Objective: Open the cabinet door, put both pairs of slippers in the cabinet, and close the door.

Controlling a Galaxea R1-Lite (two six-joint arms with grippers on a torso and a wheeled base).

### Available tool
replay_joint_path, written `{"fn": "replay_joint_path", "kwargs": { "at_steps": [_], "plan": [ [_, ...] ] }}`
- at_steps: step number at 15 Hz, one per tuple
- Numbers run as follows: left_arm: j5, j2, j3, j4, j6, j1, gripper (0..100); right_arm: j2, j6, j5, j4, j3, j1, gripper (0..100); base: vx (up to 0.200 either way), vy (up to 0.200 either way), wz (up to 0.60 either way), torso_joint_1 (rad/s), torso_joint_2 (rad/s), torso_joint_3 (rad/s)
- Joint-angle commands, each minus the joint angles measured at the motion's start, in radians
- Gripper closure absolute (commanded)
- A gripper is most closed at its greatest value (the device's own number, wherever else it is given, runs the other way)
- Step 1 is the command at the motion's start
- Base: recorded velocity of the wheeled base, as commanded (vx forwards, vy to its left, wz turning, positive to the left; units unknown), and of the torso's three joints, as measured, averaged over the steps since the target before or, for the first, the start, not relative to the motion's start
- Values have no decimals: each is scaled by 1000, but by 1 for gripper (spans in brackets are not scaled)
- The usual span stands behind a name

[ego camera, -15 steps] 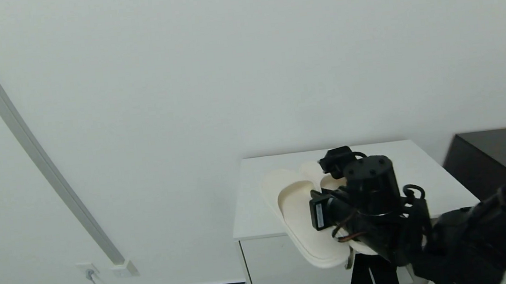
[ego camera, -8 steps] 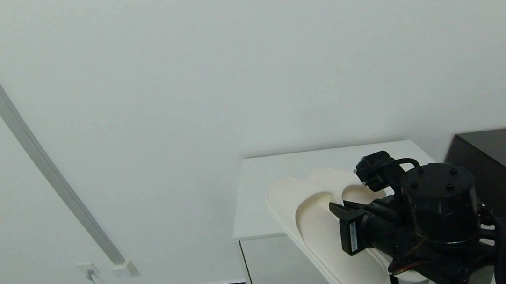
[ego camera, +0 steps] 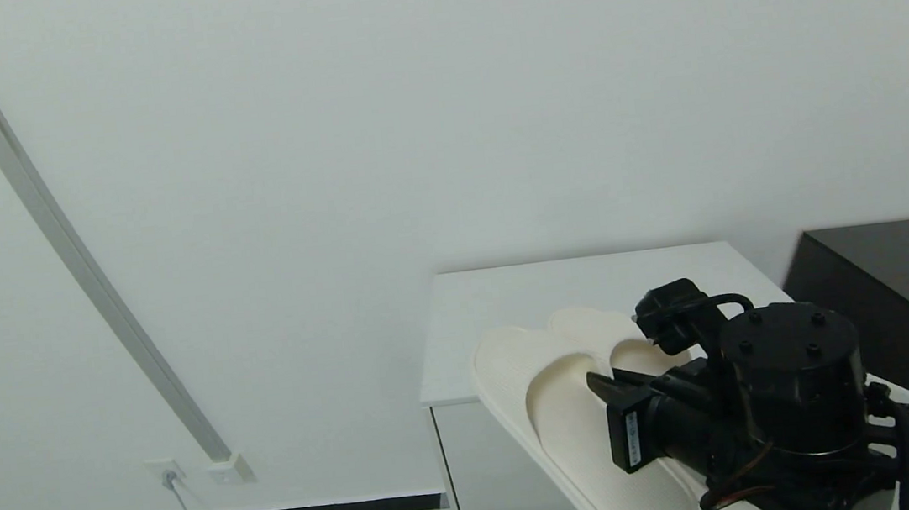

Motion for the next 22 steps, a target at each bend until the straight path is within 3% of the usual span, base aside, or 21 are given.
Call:
{"fn": "replay_joint_path", "kwargs": {
  "at_steps": [1,5,19,22],
  "plan": [
    [0,1,0,0,0,0,100,6,0,-1,-7,6,0,100,-200,0,0,-7,-12,2],
    [0,1,0,0,0,0,100,17,-2,-1,-22,16,0,100,-200,0,0,0,-1,4],
    [0,1,0,0,0,0,100,24,0,-2,-22,20,-2,100,0,0,0,0,0,0],
    [0,1,0,0,-3,0,100,23,-2,-2,-44,30,-3,100,0,-200,0,-2,2,1]
  ]
}}
